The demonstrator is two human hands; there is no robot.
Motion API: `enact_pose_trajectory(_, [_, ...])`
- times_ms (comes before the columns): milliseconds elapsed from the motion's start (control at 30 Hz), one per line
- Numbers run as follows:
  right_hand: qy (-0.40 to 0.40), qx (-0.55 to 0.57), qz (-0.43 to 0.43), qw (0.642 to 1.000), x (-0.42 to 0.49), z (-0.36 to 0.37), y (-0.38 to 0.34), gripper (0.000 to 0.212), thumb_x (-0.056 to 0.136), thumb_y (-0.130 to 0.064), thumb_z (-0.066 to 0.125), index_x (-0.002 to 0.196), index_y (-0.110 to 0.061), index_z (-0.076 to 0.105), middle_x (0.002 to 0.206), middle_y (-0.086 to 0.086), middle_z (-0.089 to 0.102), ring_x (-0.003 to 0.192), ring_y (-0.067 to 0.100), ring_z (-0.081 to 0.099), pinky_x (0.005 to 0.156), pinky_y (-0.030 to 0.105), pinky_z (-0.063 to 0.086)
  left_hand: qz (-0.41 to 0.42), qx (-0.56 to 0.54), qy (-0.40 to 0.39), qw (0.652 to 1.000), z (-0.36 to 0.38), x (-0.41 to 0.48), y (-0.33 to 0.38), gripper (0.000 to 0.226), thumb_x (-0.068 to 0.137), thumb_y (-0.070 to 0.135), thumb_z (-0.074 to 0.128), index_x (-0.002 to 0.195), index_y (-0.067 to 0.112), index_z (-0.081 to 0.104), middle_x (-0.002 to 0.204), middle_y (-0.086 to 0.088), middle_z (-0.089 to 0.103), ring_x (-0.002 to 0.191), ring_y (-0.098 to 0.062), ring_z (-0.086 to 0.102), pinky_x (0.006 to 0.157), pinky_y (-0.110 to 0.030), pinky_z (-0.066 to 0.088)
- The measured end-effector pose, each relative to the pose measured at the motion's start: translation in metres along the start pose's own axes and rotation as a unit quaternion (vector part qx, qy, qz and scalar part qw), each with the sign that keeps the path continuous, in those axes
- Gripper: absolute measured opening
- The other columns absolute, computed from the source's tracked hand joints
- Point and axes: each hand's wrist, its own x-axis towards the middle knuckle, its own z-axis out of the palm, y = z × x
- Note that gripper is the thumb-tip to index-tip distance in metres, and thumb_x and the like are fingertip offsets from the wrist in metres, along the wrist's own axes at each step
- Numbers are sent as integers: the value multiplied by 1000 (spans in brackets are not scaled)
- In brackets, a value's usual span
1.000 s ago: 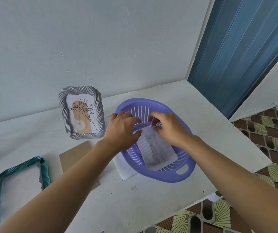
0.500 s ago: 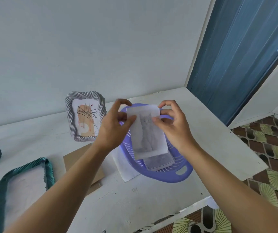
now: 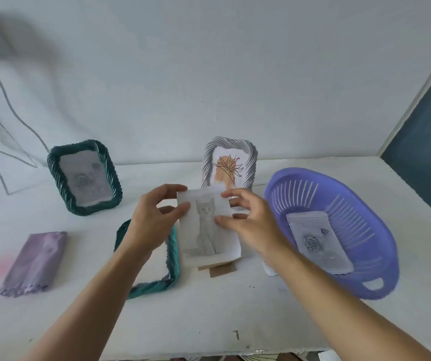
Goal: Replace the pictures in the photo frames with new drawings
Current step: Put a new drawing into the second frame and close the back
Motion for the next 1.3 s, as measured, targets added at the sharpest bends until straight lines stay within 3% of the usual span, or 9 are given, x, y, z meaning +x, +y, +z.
enact_pose_trajectory(133, [-18, -39, -12, 999, -2, 48, 2, 40, 76, -8, 81, 107, -27, 64, 100, -3, 67, 80, 11, 68, 72, 24, 56, 7, 107, 52, 993, -41, -11, -29, 27, 86, 18, 77, 102, 38, 69, 106, 16, 67, 73, -7, 71, 72, -33, 55])
enact_pose_trajectory(200, [-6, -77, -44, 996, -2, 69, 2, 38, 78, -11, 78, 108, -28, 61, 96, -6, 65, 81, 6, 64, 68, 19, 54, 18, 164, 53, 985, -58, -14, -42, 28, 83, 23, 80, 103, 40, 71, 111, 12, 60, 83, -2, 68, 83, -38, 57])
enact_pose_trajectory(333, [-17, -120, -85, 989, -3, 101, -2, 32, 86, -18, 71, 113, -28, 57, 92, -7, 68, 75, -1, 62, 61, 10, 45, 13, 265, -19, 964, -77, -24, -51, 25, 87, 41, 73, 112, 43, 72, 115, 12, 52, 102, 0, 54, 91, -25, 44])
enact_pose_trajectory(600, [-20, -127, -153, 980, 3, 148, 6, 17, 87, -26, 75, 104, -23, 72, 93, -15, 70, 89, 8, 66, 72, 29, 55, -32, -27, -66, 997, -87, -31, -36, 21, 101, 25, 57, 113, 22, 74, 100, 8, 77, 95, 0, 71, 80, -11, 47])
enact_pose_trajectory(733, [-66, -100, -143, 983, 4, 153, 6, 21, 92, -25, 69, 112, -22, 74, 109, -17, 70, 111, 4, 61, 91, 21, 49, -84, -110, -53, 989, -99, -22, -45, 21, 101, 26, 57, 109, 18, 74, 97, 2, 76, 90, -13, 73, 81, -27, 47])
enact_pose_trajectory(933, [-82, -145, -127, 978, 10, 150, 16, 20, 94, -30, 64, 111, -29, 75, 115, -20, 68, 120, -4, 52, 102, 14, 38, -123, -157, -42, 979, -111, -11, -60, 29, 101, 1, 49, 110, 13, 73, 105, -13, 76, 81, -17, 67, 71, -20, 53])
enact_pose_trajectory(1033, [-28, -237, -140, 961, 15, 149, 33, 22, 88, -20, 70, 108, -29, 74, 118, -15, 60, 118, -1, 47, 100, 12, 34, -135, -117, -32, 983, -115, -9, -76, 31, 100, -1, 51, 118, 16, 69, 102, -16, 76, 84, -24, 63, 83, -38, 51])
enact_pose_trajectory(1167, [-27, -194, -74, 978, 22, 143, 49, 32, 81, -16, 76, 103, -38, 72, 117, -16, 56, 98, 2, 61, 87, 27, 51, -131, -65, -55, 988, -123, -7, -94, 44, 97, 0, 58, 132, 26, 58, 101, -17, 76, 84, -32, 62, 94, -54, 51])
enact_pose_trajectory(1300, [-48, -198, -75, 976, 25, 142, 55, 35, 77, -12, 80, 104, -34, 72, 104, -15, 63, 77, 10, 64, 74, 26, 53, -111, -1, -59, 992, -128, -7, -98, 62, 94, 1, 63, 140, 38, 45, 108, -8, 73, 87, -30, 73, 90, -47, 58])
